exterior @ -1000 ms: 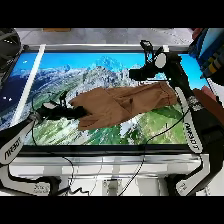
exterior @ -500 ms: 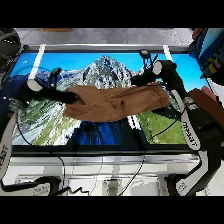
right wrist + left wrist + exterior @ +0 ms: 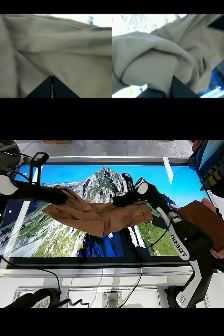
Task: Fold the clothes and pants, and hang the long-sleeved shirts on hangers.
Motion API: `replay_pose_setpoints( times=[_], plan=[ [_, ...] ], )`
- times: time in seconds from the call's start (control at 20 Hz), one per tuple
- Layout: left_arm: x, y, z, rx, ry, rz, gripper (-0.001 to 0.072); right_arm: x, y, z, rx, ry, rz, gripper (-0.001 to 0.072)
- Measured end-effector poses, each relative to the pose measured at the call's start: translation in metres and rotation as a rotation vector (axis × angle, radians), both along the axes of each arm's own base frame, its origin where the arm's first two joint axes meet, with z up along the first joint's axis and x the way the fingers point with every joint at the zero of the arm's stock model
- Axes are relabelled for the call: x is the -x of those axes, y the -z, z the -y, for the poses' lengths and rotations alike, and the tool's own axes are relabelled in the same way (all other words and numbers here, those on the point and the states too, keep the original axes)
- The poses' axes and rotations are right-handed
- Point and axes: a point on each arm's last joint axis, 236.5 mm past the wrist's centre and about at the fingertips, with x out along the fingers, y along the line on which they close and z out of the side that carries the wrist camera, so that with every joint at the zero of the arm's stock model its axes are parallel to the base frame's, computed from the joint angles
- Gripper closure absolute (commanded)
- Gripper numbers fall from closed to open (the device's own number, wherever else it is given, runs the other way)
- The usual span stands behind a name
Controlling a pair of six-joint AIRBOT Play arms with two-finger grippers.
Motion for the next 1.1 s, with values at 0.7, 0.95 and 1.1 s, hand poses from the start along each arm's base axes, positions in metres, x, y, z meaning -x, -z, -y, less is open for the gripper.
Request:
replay_pose_setpoints(
  times=[0.7,0.95,1.1],
  plan=[
    [-0.015,-0.002,0.001,0.062,-0.092,0.003,0.0689,0.084,0.014,-0.149,-0.097,-0.158,0.015,0.0683],
    [-0.044,-0.015,0.020,0.196,-0.143,0.078,0.0689,0.098,0.027,-0.165,-0.097,-0.168,-0.009,0.0682],
    [-0.055,0.001,0.052,0.236,-0.109,0.056,0.0689,0.066,0.025,-0.120,-0.040,-0.084,-0.021,0.0682]
  ],
)
